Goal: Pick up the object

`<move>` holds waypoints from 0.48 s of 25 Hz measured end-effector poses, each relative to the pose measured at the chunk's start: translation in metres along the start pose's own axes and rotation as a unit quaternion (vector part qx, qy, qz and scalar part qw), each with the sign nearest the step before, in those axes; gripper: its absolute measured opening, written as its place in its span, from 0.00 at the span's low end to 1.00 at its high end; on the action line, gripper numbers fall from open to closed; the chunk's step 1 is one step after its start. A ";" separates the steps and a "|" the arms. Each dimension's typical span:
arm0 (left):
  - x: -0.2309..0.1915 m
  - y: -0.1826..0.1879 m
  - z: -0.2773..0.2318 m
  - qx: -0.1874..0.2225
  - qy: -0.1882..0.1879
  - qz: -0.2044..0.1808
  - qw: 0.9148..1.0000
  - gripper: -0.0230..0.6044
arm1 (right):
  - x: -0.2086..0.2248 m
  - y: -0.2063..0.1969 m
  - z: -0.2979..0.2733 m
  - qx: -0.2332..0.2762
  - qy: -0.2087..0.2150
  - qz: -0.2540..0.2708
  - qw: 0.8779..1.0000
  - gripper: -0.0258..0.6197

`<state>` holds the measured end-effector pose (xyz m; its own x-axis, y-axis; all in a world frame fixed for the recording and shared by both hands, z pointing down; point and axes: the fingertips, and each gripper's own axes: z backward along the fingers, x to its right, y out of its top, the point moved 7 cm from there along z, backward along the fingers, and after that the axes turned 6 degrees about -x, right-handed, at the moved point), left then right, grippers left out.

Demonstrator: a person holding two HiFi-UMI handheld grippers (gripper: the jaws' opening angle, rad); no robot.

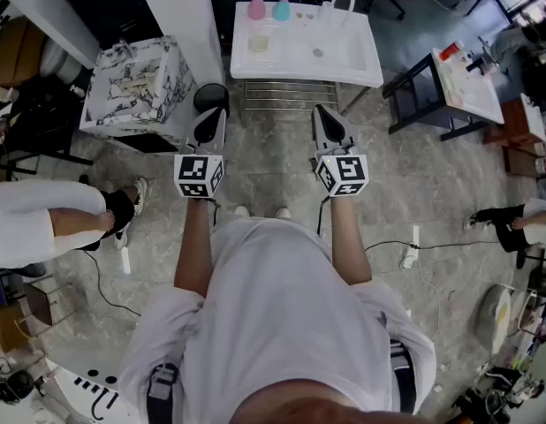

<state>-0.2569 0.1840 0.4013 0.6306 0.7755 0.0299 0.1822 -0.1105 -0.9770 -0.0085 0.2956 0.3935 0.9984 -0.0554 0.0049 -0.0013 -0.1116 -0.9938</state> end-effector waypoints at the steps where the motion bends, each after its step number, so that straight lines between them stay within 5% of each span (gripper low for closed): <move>1: 0.002 0.001 -0.001 0.001 0.002 0.001 1.000 0.04 | 0.003 0.000 0.000 0.000 0.001 0.000 1.000 0.04; 12: 0.012 -0.001 -0.003 -0.003 0.005 0.007 1.000 0.04 | 0.008 0.000 0.008 0.007 0.003 0.002 1.000 0.04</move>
<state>-0.2477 0.1913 0.4036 0.6408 0.7674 0.0191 0.1777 -0.1241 -0.9762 0.0002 0.3027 0.3929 0.9981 -0.0620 0.0012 -0.0048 -0.0973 -0.9952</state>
